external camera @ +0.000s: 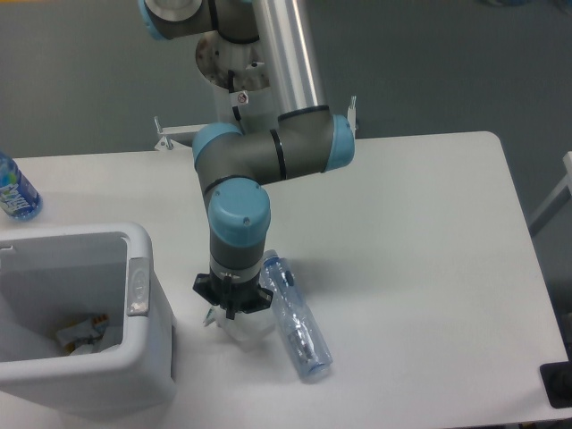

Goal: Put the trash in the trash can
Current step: 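Lift the tissue and carry it over the white bin, then release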

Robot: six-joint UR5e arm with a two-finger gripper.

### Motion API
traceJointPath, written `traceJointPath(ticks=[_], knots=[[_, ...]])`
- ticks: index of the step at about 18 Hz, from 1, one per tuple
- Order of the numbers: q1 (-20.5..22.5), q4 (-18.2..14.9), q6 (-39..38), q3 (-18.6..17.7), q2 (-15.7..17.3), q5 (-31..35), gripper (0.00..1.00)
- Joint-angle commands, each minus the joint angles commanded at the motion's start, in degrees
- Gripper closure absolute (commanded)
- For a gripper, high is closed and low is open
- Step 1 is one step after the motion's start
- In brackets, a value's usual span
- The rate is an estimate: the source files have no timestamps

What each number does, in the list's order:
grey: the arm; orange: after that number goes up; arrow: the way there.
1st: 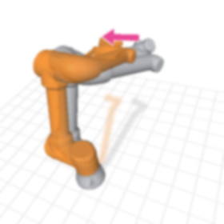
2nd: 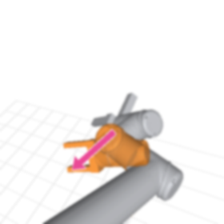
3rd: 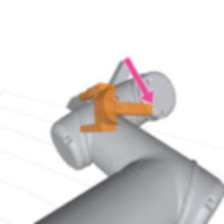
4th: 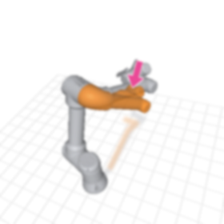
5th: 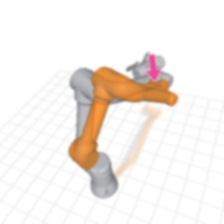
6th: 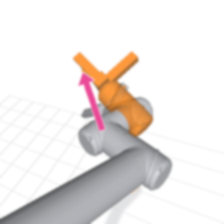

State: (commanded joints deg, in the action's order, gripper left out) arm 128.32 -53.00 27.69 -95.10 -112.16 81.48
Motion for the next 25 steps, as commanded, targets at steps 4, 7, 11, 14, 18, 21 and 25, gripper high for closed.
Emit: traceJointPath(ticks=[4,7,11,14,18,21,25], knots=[[2.7,0.1,-0.2,0.9,4.7,-7.3,1.0],[6.8,0.2,-0.5,2.9,8.5,-15.6,1.0],[12.7,0.4,-5.4,6.7,11.8,-25.9,1.0],[15.7,0.4,-9.9,10.0,11.9,-32.8,1.0],[15.6,0.5,-13.2,12.1,12.1,-35.6,1.0],[14.1,0.6,-15.3,12.1,12.8,-37.8,1.0],[10.0,0.6,-16.7,11.8,13.7,-38.4,1.0]])
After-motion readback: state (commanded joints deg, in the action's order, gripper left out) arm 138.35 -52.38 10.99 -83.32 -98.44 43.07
